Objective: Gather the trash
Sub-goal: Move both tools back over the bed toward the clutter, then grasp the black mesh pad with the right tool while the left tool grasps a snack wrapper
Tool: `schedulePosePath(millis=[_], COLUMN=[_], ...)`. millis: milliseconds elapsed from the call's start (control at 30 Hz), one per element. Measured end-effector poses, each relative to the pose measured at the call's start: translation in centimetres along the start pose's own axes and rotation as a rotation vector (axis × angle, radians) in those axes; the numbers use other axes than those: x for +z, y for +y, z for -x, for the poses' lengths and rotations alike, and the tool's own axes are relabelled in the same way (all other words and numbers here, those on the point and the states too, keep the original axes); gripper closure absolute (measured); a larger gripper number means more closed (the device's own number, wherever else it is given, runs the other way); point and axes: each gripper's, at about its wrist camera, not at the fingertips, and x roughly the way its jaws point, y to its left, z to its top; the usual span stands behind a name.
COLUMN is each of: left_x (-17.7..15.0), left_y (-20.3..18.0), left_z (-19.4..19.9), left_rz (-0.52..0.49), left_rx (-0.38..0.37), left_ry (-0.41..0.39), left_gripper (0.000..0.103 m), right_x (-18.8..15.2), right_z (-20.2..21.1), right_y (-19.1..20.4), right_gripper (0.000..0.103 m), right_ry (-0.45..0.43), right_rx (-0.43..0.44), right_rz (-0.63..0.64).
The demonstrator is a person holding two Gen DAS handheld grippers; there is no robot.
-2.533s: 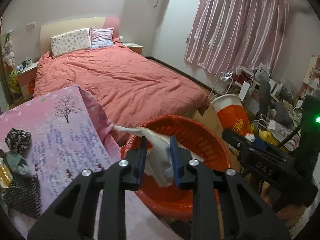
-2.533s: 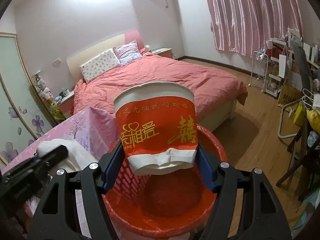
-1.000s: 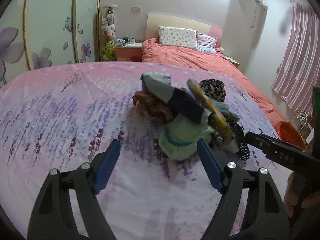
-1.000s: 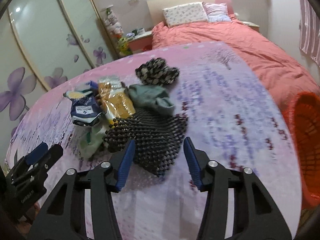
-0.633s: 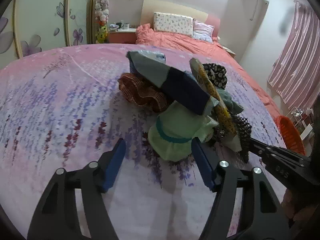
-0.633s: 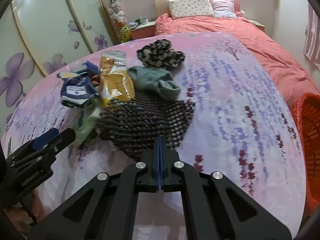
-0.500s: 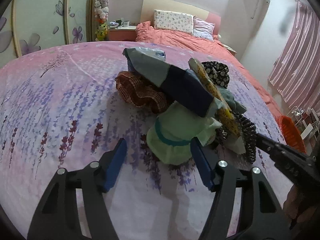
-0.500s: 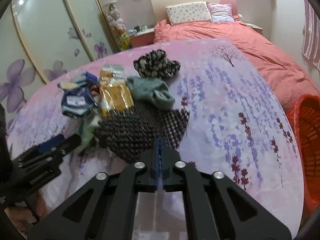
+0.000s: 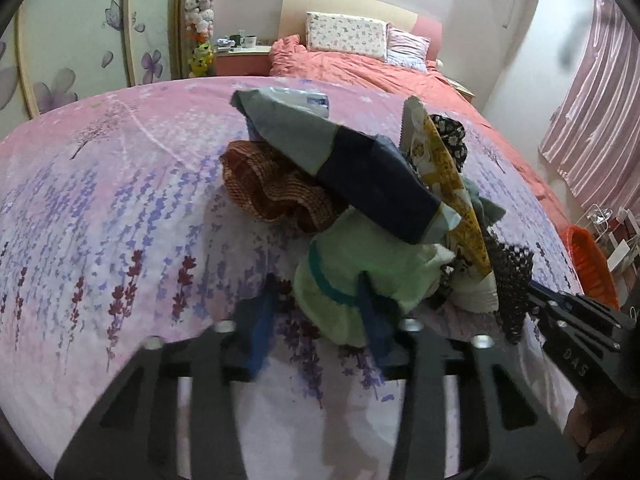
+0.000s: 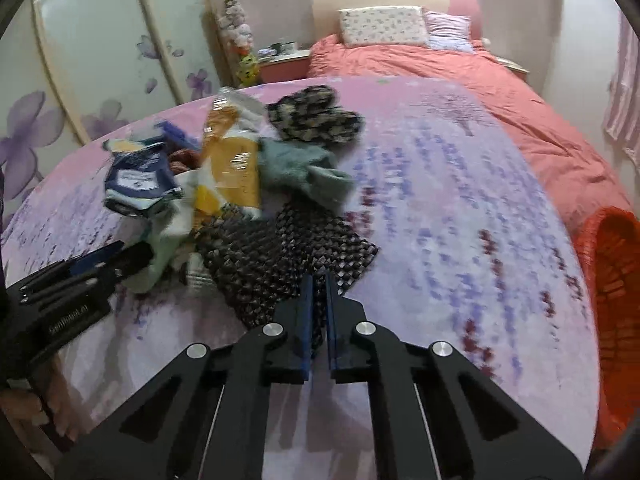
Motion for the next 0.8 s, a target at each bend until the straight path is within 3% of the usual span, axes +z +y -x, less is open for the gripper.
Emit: schedulePosePath(millis=[233,467,567,633,800], left_x=[0.0,-0.5,-0.4,-0.4,-0.6], left_y=[-0.1,0.5,0.5,0.6,0.3], left_z=[-0.3,0.4,0.3,0.4,2.6], left_rz=[-0.004,0.026,0.031,0.044,0.065], left_rx=[-0.01,-0.037,-0.04,-0.043,-0.048], left_ry=[0.005,-0.003,0.001,-0.001,-0.055], left_gripper=[0.096,0.097,0.092,0.077,0.064], right_x=[0.0,-0.2,-0.5,-0.6,-0.9], right_z=[1.2,1.7,1.5,1.3,1.1], right_y=[-3.0,-3.9,-4.1,-4.1,-4.5], right_gripper=[0.097,0.097,0.097,0.097,0.093], right_ry=[-0.035,-0.049,-0.04,-0.033,-0.019], right_rx=[-0.081,-0.09,-0.09,-0.09,-0.071], right_rz=[-0.084,-0.09,-0.089,-0.09,-0.096])
